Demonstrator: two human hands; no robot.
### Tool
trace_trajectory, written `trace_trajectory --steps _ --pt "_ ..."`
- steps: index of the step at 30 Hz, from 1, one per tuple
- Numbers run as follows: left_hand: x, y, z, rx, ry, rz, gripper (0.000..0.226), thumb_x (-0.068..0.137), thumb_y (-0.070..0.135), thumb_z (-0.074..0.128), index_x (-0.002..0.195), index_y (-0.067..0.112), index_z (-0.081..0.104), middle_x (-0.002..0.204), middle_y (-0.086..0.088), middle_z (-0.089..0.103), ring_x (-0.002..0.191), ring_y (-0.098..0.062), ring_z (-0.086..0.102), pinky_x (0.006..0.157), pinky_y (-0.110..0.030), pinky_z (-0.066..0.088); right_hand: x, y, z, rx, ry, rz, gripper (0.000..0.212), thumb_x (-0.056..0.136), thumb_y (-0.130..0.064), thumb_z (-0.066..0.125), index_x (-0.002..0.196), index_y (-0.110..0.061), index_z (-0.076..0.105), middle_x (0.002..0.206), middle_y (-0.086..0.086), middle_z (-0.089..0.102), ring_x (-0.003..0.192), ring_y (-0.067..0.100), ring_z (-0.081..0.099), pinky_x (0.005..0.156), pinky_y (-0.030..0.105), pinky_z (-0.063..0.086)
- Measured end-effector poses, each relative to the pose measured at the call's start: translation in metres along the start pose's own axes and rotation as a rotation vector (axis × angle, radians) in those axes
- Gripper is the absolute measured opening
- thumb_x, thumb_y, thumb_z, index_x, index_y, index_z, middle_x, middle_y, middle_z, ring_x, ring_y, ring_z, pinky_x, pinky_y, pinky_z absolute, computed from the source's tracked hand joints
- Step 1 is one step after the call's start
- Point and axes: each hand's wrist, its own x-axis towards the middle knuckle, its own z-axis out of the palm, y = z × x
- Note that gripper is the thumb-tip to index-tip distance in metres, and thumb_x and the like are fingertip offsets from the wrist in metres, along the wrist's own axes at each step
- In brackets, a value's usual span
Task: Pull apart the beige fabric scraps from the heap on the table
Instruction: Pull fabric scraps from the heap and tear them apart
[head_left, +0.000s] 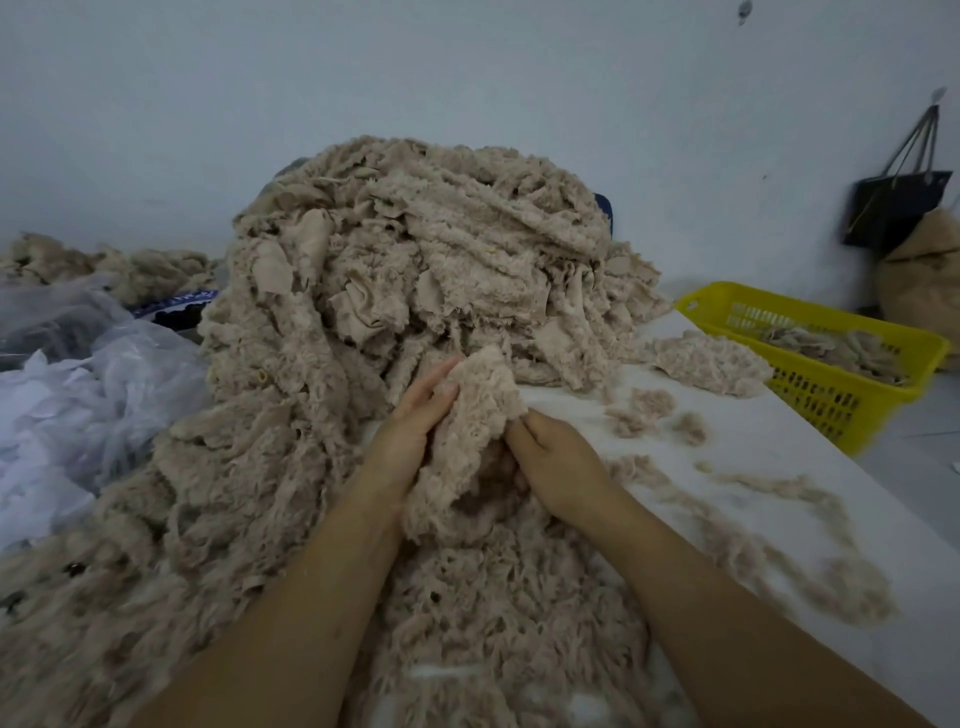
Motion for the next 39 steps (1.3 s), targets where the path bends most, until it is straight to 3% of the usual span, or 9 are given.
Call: trace_trajectory --steps 6,10,14,19,23,29,32,35,39 --pt "0.004 0.010 -0.016 -0.334 0.244 0.011 0.020 0.095 0.009 0.058 0.103 0.020 0.071 0.095 -0.007 0.078 0.079 -0.019 0.076 0.055 -0.033 0.060 0.004 0.004 -0.021 0.624 0.247 0.217 0.053 0.103 -0.053 0.037 0.079 -0.030 0.078 0.056 -0.007 0.059 0.044 0.007 0.050 0.045 0.023 0.040" --pt "0.002 0.010 -0.015 -0.348 0.183 -0.012 0.024 0.099 0.012 0.053 0.113 0.022 0.071 0.112 -0.007 0.075 0.097 -0.021 0.074 0.071 -0.042 0.063 0.000 0.011 -0.020 0.264 0.188 0.203 0.059 0.093 -0.072 0.032 0.097 -0.029 0.071 0.091 -0.007 0.067 0.078 0.005 0.063 0.071 0.024 0.049" --pt "0.001 0.010 -0.011 -0.370 0.119 0.000 0.028 0.101 0.010 0.049 0.121 0.020 0.066 0.117 -0.008 0.073 0.103 -0.022 0.072 0.077 -0.040 0.062 0.001 0.002 -0.007 -0.022 0.219 0.005 0.067 0.089 -0.071 0.040 0.136 -0.026 0.051 0.137 -0.013 0.034 0.131 0.009 0.038 0.106 0.033 0.037" --pt "0.002 0.013 -0.014 -0.478 0.073 0.008 0.034 0.101 0.008 0.043 0.128 0.015 0.062 0.118 -0.011 0.072 0.103 -0.023 0.072 0.075 -0.037 0.062 -0.007 -0.006 0.010 -0.137 -0.246 -0.090 0.047 0.084 -0.074 0.051 0.105 -0.033 0.060 0.103 -0.011 0.053 0.092 -0.007 0.048 0.076 0.020 0.041" --pt "0.005 0.014 -0.013 -0.507 0.095 -0.027 0.039 0.090 0.006 0.049 0.126 0.010 0.065 0.124 -0.020 0.068 0.111 -0.031 0.068 0.092 -0.047 0.056 -0.002 -0.003 0.003 -0.169 -0.125 -0.160 0.037 0.102 -0.040 0.050 0.075 -0.015 0.048 0.066 -0.008 0.043 0.056 0.002 0.039 0.052 0.017 0.031" --pt "-0.007 -0.003 0.006 0.738 -0.109 0.154 0.033 0.085 0.061 0.058 0.107 0.040 0.069 0.112 0.013 0.068 0.098 0.003 0.064 0.077 -0.017 0.053 0.001 0.002 -0.012 0.243 0.179 -0.022 0.039 0.096 -0.053 0.054 0.064 -0.031 0.048 0.052 -0.015 0.051 0.046 -0.001 0.046 0.048 0.012 0.037" --pt "-0.007 -0.021 0.011 1.111 -0.177 0.376 0.023 0.095 0.034 0.063 0.074 0.029 0.057 0.072 0.016 0.057 0.066 0.009 0.051 0.058 -0.011 0.038 0.000 -0.003 -0.014 0.432 0.151 0.055 0.045 0.089 -0.063 0.058 0.075 -0.020 0.062 0.065 0.015 0.060 0.053 0.023 0.061 0.050 0.036 0.052" --pt "-0.004 -0.014 0.006 0.903 0.061 0.314 0.025 0.102 0.030 0.051 0.081 0.034 0.065 0.067 0.021 0.065 0.060 0.007 0.057 0.056 -0.016 0.046 0.001 -0.004 -0.023 0.645 0.280 0.163 0.035 0.091 -0.058 0.059 0.080 -0.027 0.070 0.049 0.009 0.047 0.039 0.022 0.048 0.039 0.030 0.046" --pt "-0.001 0.007 -0.007 0.163 0.281 0.092 0.031 0.106 0.030 0.044 0.093 0.018 0.070 0.070 0.000 0.071 0.061 -0.016 0.066 0.052 -0.027 0.055 0.005 0.002 -0.041 0.774 0.434 0.258 0.023 0.099 -0.042 0.058 0.077 -0.034 0.060 0.047 -0.008 0.021 0.041 0.012 0.016 0.040 0.026 0.022"
